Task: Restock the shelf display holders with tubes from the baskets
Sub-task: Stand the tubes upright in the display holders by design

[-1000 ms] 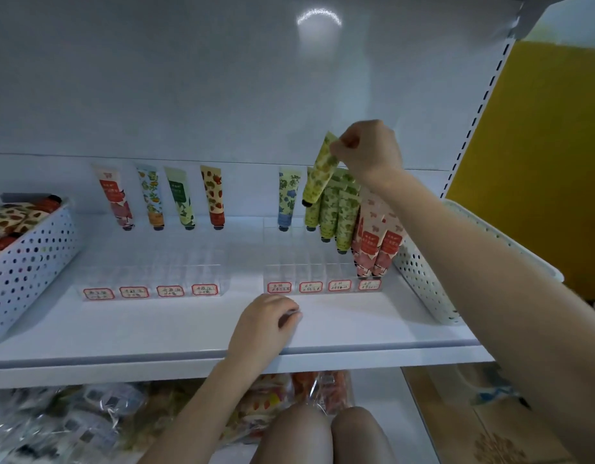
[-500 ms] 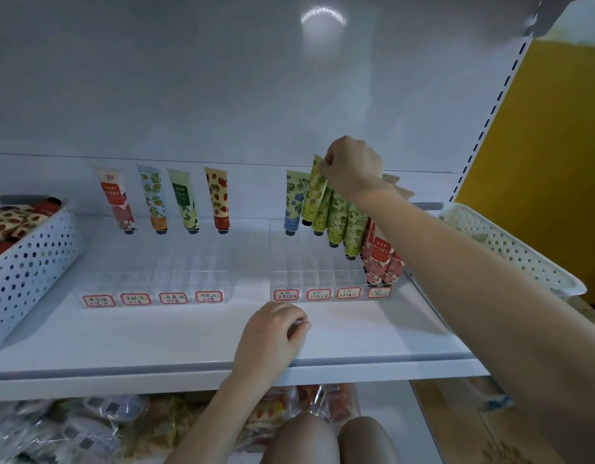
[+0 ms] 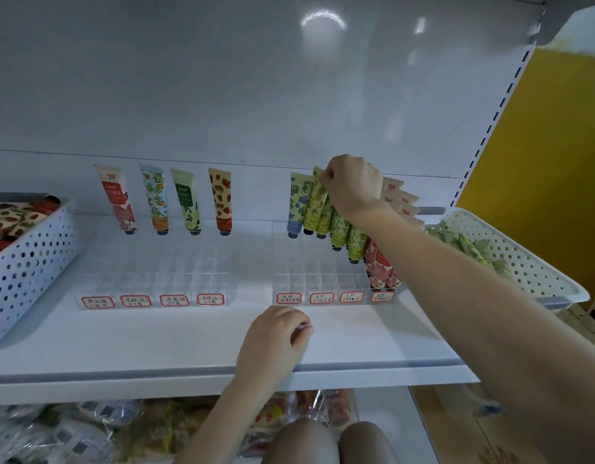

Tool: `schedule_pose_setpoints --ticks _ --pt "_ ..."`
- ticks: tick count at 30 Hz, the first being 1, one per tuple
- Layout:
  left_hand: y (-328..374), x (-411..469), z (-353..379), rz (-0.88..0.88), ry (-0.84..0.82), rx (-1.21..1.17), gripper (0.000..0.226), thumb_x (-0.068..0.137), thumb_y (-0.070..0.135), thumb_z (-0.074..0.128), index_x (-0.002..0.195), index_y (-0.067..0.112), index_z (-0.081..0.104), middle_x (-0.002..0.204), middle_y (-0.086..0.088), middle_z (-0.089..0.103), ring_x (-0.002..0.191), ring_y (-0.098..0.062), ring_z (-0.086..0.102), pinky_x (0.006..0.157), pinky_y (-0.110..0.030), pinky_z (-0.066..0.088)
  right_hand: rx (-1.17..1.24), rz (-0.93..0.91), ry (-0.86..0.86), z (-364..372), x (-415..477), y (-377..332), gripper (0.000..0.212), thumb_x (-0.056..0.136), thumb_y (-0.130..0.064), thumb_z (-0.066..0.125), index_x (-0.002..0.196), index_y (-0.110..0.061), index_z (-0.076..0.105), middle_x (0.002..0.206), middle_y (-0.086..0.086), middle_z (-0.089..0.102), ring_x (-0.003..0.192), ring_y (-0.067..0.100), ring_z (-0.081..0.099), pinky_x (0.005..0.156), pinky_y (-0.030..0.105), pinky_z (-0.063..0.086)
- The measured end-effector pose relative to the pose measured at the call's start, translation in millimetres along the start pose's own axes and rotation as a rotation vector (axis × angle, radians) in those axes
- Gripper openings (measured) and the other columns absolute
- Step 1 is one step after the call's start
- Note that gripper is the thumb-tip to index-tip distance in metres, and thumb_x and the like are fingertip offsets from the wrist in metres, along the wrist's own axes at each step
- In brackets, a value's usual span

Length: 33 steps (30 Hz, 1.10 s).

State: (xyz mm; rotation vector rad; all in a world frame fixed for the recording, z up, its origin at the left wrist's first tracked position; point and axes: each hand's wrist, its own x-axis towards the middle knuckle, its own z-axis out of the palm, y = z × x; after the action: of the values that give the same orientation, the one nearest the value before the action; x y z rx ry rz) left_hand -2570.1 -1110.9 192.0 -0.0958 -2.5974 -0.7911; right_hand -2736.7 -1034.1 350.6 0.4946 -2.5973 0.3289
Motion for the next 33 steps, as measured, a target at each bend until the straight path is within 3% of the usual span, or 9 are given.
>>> schedule_pose_setpoints --ticks 4,9,17,20,23,29,33 --pt "-0.1 1.6 0.3 0.005 0.0 0.009 0.024 0.094 0.029 0.049 0.104 0.017 0.067 0.106 0.009 0.065 0.101 -0.004 0.052 0.082 -0.007 0.028 0.012 0.011 0.036 5.4 -2.7 2.4 0.03 0.096 -0.018 0.042 0.067 -0.01 0.045 0.071 0.006 0.052 0.066 0.025 0.045 0.055 0.025 0.03" --pt "-0.3 2.2 0.1 0.006 -0.01 0.021 0.025 0.094 0.03 0.048 0.105 0.018 0.067 0.107 0.009 0.064 0.102 -0.004 0.051 0.083 -0.007 0.028 0.019 0.002 0.065 9.7 -5.6 3.5 0.028 0.097 -0.021 0.042 0.085 -0.006 0.062 0.072 0.007 0.055 0.068 0.025 0.047 0.06 0.026 0.031" --pt "-0.3 1.7 -0.1 -0.002 -0.019 0.034 0.027 0.096 0.033 0.045 0.11 0.02 0.065 0.112 0.011 0.062 0.104 -0.002 0.05 0.085 -0.007 0.029 0.027 -0.046 0.035 10.4 -9.7 -1.3 0.026 0.098 -0.022 0.042 0.089 -0.008 0.062 0.08 0.008 0.062 0.071 0.025 0.049 0.062 0.027 0.033" --pt "0.8 1.6 -0.8 -0.007 -0.026 0.032 0.027 0.096 0.033 0.045 0.11 0.021 0.064 0.112 0.011 0.062 0.104 -0.001 0.05 0.085 -0.005 0.028 -0.001 -0.027 0.005 10.0 -5.1 -3.1 0.024 0.097 -0.019 0.044 0.078 -0.01 0.055 0.075 0.006 0.058 0.069 0.025 0.049 0.058 0.026 0.034" --pt "-0.5 1.0 0.0 -0.004 -0.019 0.027 0.027 0.095 0.033 0.046 0.11 0.021 0.065 0.112 0.011 0.062 0.104 -0.001 0.05 0.085 -0.005 0.027 -0.03 0.023 -0.041 7.8 2.5 -4.1 0.028 0.092 -0.006 0.046 0.065 -0.012 0.043 0.068 0.003 0.052 0.064 0.024 0.048 0.047 0.022 0.025" --pt "-0.2 1.6 0.9 -0.011 -0.018 0.035 0.028 0.095 0.034 0.046 0.112 0.022 0.064 0.113 0.011 0.062 0.104 -0.001 0.051 0.086 -0.004 0.027 -0.079 0.009 -0.107 5.9 6.5 -6.5 0.036 0.09 0.0 0.048 0.059 -0.014 0.036 0.057 0.0 0.041 0.063 0.024 0.048 0.043 0.021 0.023" --pt "-0.7 1.2 1.9 -0.011 -0.008 0.034 0.027 0.094 0.034 0.047 0.11 0.021 0.065 0.11 0.011 0.063 0.102 -0.001 0.051 0.085 -0.005 0.027 -0.084 -0.003 -0.11 8.8 4.2 -5.4 0.026 0.091 -0.002 0.051 0.067 -0.011 0.045 0.058 0.0 0.043 0.066 0.025 0.05 0.046 0.023 0.026"
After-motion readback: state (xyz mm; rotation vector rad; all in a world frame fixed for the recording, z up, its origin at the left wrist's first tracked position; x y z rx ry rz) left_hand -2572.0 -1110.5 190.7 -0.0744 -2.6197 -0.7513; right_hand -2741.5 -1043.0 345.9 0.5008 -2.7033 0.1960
